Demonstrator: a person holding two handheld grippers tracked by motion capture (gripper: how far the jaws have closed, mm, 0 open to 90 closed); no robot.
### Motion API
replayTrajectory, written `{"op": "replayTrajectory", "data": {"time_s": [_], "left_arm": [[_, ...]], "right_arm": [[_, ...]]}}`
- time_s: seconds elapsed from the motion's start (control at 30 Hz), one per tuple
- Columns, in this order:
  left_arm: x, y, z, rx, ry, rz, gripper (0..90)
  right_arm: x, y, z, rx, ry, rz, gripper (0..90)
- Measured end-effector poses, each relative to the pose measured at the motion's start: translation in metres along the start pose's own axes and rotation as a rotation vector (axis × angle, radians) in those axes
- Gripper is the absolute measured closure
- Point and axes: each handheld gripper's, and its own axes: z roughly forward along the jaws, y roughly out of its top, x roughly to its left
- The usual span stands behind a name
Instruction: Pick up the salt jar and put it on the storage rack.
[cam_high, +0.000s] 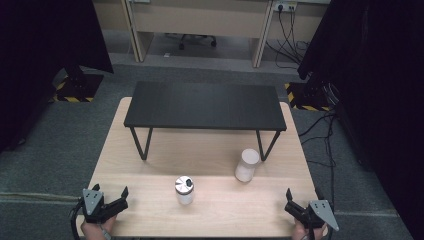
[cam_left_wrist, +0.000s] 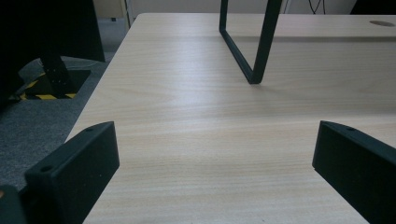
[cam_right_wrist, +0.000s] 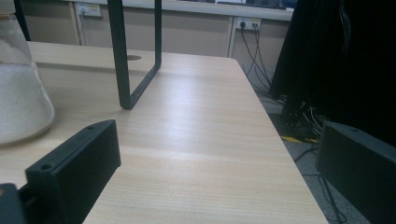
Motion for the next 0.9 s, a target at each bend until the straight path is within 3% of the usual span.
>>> {"op": "replayTrajectory", "data": {"time_s": [0.23,0.33,0.47,0.57,0.9], "left_arm": [[0.000,-0.001,-0.004,0.003,-0.032,0.001,0.1],[0.007,0.002,-0.003,0.012,-0.067,-0.028,0.2],[0.013,0.002,-0.002,0.002,-0.089,-0.029,0.2],[0.012,0.002,-0.001,-0.003,-0.097,-0.005,0.7],[0.005,0.000,-0.002,-0.028,-0.153,-0.007,0.6]], "right_arm": [[0.001,0.002,0.001,0.016,0.003,-0.016,0.2],[0.001,0.003,0.002,0.017,0.003,-0.012,0.2],[0.001,0.003,0.002,0.019,0.003,-0.017,0.2],[0.003,0.002,0.002,0.014,-0.008,-0.017,0.2],[0.003,0.002,0.001,0.013,-0.008,-0.012,0.2]]}}
